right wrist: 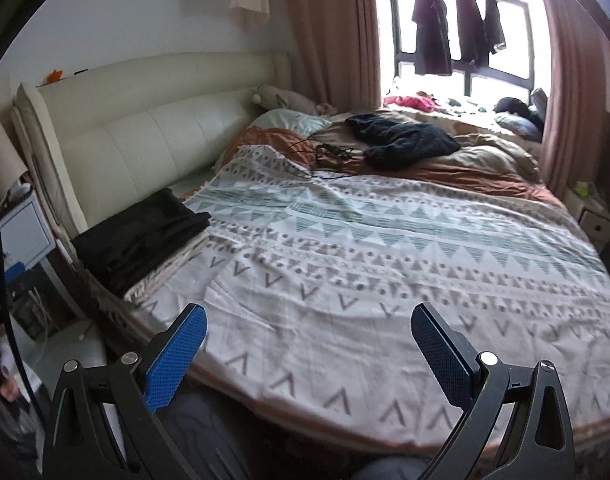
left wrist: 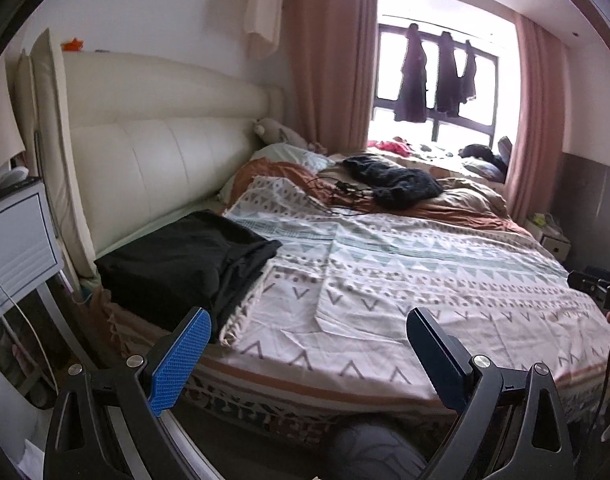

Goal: Fold large clothes

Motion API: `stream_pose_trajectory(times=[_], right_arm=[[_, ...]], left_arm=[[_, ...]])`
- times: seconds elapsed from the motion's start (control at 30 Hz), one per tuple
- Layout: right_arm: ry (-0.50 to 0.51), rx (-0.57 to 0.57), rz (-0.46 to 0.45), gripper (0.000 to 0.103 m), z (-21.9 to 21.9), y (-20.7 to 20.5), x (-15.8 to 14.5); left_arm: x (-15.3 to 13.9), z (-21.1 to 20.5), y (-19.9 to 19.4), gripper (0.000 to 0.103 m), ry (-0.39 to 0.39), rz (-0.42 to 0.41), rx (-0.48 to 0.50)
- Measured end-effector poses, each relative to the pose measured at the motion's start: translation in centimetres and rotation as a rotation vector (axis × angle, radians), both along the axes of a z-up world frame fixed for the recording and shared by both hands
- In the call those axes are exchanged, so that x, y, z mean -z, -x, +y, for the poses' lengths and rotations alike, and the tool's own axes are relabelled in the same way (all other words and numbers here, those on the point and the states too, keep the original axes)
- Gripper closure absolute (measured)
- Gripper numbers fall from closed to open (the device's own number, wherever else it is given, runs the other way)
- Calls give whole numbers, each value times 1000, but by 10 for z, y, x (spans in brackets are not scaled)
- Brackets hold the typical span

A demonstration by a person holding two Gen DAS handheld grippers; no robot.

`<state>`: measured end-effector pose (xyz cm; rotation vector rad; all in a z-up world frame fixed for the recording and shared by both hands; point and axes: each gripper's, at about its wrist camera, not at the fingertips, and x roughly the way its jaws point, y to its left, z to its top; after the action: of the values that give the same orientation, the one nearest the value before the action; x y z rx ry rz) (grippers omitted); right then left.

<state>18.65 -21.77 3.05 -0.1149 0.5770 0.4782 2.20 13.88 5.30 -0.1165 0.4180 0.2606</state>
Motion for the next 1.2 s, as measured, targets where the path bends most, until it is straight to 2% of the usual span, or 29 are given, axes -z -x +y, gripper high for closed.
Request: stream_pose_trajectory(times=[0.1,0.5,0.63,0.7,1.2], right_arm=[[-26,17,-41,1,-21,26,-5],[-103,67,-70,1,-72,104,6],[-150,103,-94,1,-91,126,14],[-157,119,-90,1,-97,130,18],[-161,139,-74,1,-101,135,31]], left_arm=[[0,-17,13,4,-5,-15,15],[4,-65,61,4,-8,-51,84],[4,-78,72,4,-43,-64,85],[4,-83,75,0,-55,-72,95],[8,-96,83,0,-53,-67,124]])
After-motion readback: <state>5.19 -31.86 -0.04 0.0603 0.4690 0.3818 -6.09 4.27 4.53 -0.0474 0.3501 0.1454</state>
